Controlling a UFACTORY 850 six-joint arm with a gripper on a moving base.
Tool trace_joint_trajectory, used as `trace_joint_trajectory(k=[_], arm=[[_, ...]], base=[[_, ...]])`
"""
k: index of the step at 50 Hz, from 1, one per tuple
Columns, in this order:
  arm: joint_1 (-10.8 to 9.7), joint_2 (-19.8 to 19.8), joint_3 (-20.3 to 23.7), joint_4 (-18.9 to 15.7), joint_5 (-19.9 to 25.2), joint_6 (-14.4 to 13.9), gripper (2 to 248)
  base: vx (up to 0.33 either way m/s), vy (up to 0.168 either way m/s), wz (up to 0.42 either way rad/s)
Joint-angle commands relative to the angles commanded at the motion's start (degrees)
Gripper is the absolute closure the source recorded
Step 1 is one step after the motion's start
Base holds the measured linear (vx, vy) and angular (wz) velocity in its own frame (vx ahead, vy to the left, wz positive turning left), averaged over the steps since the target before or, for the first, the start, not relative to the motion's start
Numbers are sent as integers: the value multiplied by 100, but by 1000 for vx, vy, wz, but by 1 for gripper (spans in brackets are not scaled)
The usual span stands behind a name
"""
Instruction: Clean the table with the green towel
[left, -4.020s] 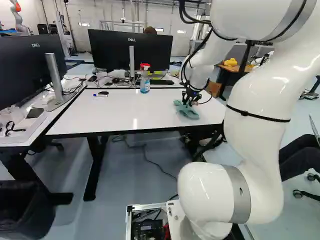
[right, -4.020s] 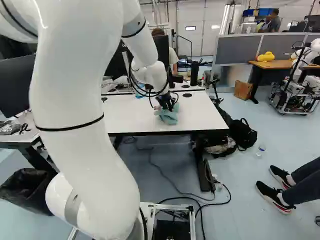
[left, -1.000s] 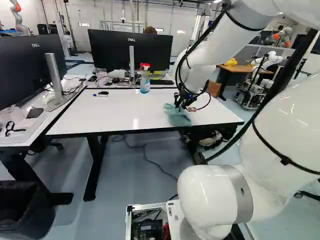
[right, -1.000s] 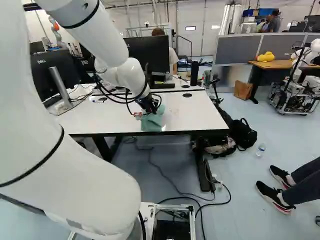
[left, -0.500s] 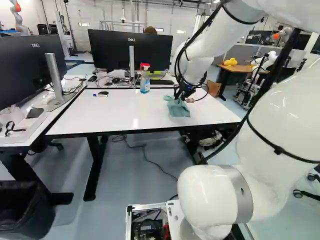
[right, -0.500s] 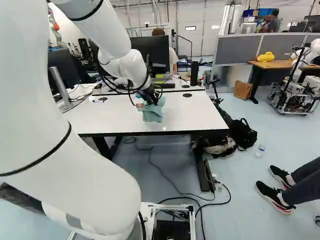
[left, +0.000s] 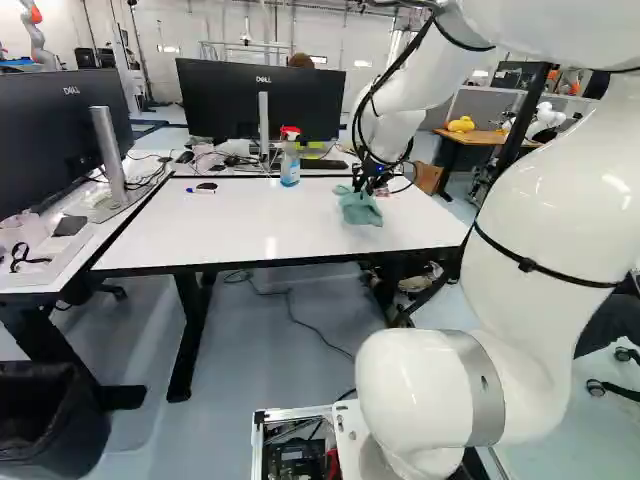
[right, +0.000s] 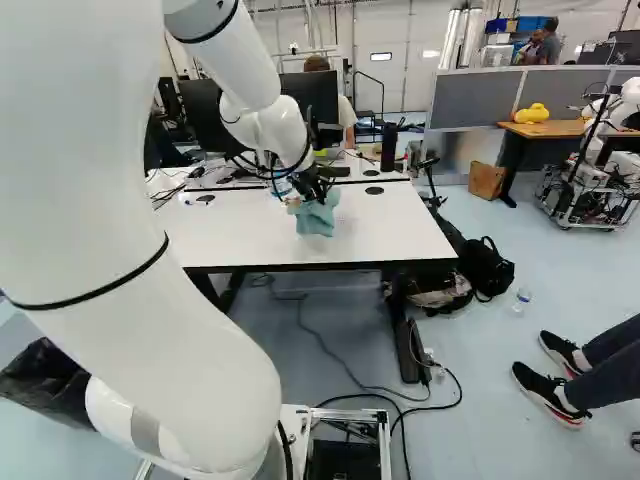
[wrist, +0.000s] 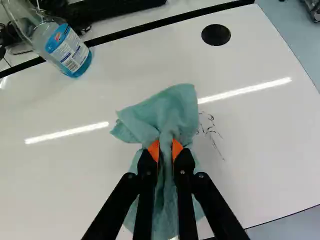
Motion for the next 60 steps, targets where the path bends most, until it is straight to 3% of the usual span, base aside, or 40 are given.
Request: trace_joint_trajectory(k=[31, 44, 60], arm=[[-550, -212, -224, 0, 0, 0, 200], [-579, -221, -235, 0, -46, 0, 200], [-579, -221, -235, 0, -459, 0, 200]], base=[[0, 0, 0], [0, 0, 0], [0, 0, 0]])
